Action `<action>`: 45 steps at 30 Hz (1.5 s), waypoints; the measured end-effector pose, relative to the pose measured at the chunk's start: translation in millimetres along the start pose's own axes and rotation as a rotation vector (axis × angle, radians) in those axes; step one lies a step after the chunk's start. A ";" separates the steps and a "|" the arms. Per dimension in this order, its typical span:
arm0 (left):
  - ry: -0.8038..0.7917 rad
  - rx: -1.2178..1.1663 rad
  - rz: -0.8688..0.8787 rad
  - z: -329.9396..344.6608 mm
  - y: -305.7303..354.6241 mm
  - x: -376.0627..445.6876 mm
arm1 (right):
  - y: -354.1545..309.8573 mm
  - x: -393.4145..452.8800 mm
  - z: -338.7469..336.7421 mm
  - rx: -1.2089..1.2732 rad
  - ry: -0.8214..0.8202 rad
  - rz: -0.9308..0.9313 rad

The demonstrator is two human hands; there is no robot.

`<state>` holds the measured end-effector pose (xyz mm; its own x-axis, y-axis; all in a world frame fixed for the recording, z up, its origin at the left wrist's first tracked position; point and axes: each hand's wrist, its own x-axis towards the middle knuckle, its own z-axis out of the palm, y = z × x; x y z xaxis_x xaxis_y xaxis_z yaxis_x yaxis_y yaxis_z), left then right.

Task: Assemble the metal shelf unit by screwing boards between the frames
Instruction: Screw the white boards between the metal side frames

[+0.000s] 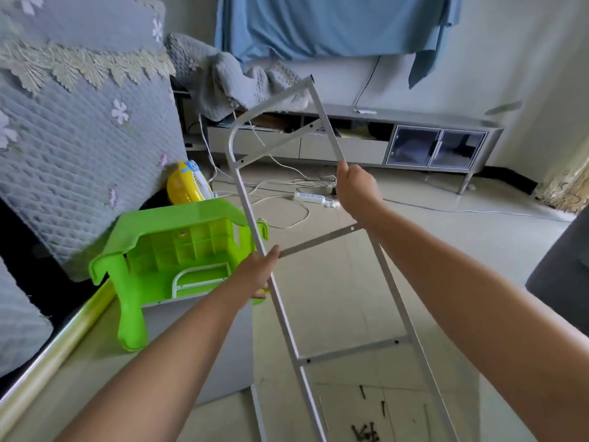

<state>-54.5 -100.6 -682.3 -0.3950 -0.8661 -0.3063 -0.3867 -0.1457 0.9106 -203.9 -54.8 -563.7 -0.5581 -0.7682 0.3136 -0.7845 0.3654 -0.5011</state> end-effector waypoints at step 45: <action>0.317 0.792 0.071 -146.0 -92.9 9.9 | -30.0 -79.5 179.4 -0.069 -0.478 -0.076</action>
<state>99.2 -165.4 -729.4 -0.2346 -0.9705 -0.0562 -0.8846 0.1892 0.4263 -87.5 -99.0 -718.3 -0.3240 -0.9437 -0.0666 -0.8436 0.3201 -0.4312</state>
